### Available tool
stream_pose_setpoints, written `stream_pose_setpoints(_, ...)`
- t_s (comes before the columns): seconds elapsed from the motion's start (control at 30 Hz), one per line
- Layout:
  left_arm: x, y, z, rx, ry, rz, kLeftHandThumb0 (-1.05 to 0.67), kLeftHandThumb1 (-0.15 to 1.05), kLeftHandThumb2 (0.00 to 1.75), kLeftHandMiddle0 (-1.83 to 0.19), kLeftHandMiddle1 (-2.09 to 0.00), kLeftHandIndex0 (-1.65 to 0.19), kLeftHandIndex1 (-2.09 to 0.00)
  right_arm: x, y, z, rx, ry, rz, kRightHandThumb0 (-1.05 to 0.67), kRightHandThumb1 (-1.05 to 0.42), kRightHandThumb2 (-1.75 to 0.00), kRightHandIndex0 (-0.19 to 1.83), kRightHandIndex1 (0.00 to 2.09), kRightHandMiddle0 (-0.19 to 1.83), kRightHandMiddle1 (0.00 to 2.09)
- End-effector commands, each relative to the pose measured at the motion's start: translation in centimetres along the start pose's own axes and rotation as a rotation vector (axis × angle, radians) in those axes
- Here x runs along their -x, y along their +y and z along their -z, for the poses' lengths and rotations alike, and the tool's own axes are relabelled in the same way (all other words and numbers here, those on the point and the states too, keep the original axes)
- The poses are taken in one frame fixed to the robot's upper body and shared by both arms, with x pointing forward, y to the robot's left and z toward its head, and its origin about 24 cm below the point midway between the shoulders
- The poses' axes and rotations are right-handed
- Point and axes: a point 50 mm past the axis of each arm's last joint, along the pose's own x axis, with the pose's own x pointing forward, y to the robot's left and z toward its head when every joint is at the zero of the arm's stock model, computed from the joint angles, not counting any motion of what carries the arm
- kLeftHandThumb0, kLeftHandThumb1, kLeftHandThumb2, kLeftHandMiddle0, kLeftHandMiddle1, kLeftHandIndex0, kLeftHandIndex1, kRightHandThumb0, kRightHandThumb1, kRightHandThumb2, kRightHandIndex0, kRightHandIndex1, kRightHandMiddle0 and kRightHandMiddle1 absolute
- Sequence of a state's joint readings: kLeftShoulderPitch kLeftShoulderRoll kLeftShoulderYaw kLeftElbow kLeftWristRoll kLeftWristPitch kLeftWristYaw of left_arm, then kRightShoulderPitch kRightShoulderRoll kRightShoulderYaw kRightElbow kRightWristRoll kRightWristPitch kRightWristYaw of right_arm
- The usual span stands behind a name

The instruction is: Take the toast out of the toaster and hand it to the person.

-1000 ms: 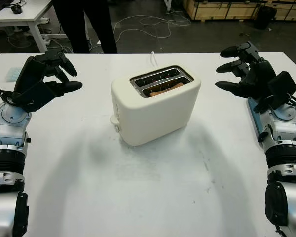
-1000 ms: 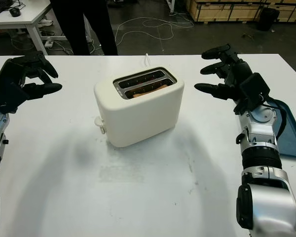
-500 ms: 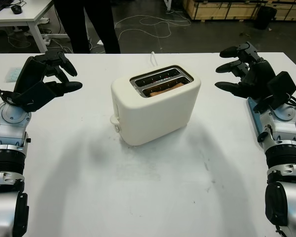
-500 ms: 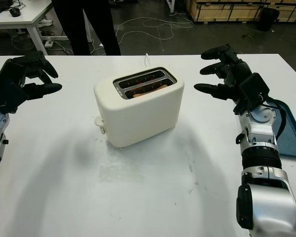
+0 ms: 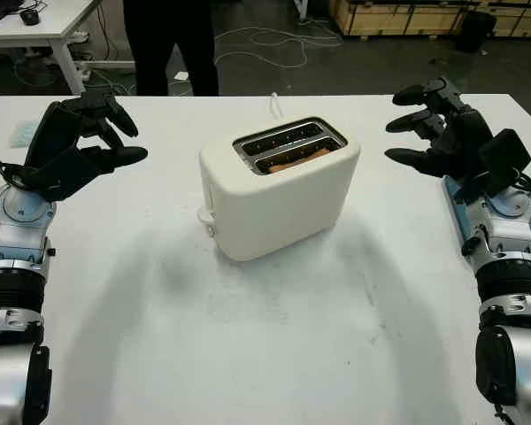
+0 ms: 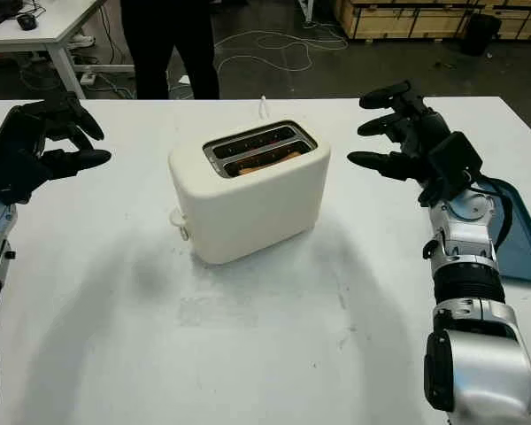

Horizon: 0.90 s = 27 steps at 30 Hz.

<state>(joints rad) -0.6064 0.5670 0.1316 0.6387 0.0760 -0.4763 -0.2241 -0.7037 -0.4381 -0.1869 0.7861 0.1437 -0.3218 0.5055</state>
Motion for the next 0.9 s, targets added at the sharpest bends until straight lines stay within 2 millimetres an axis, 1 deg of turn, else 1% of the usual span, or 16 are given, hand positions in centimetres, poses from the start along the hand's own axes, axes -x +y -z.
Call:
stream_pose_setpoints(0.0,-0.26,-0.10,-0.41,-0.007,-0.009,-0.001,-1.05,0.86,0.00,-0.68,-1.51,-0.64,-1.49,0.00,-0.44,-0.29,-0.003,-0.014,0.009,-1.05,-0.63,0.00,0.00,1.51,0.07,1.35)
stream_pose_setpoints(0.47,-0.49,-0.43,-0.91,0.008,0.002,-0.026,-1.05,0.84,0.00,-0.72,-1.51,-0.70,-1.48,-0.01,-0.49,-0.17,0.000,-0.014,0.004,-1.05,-0.64,-0.01,0.00,1.54,0.03,1.41)
stream_pose_setpoints(0.87,-0.43,-0.06,-0.72,-0.010,0.007,-0.007,-1.05,0.84,0.00,-0.72,-1.50,-0.70,-1.47,-0.15,-0.27,-0.30,0.015,-0.011,0.005,-1.05,-0.62,0.00,0.00,1.52,0.04,1.38)
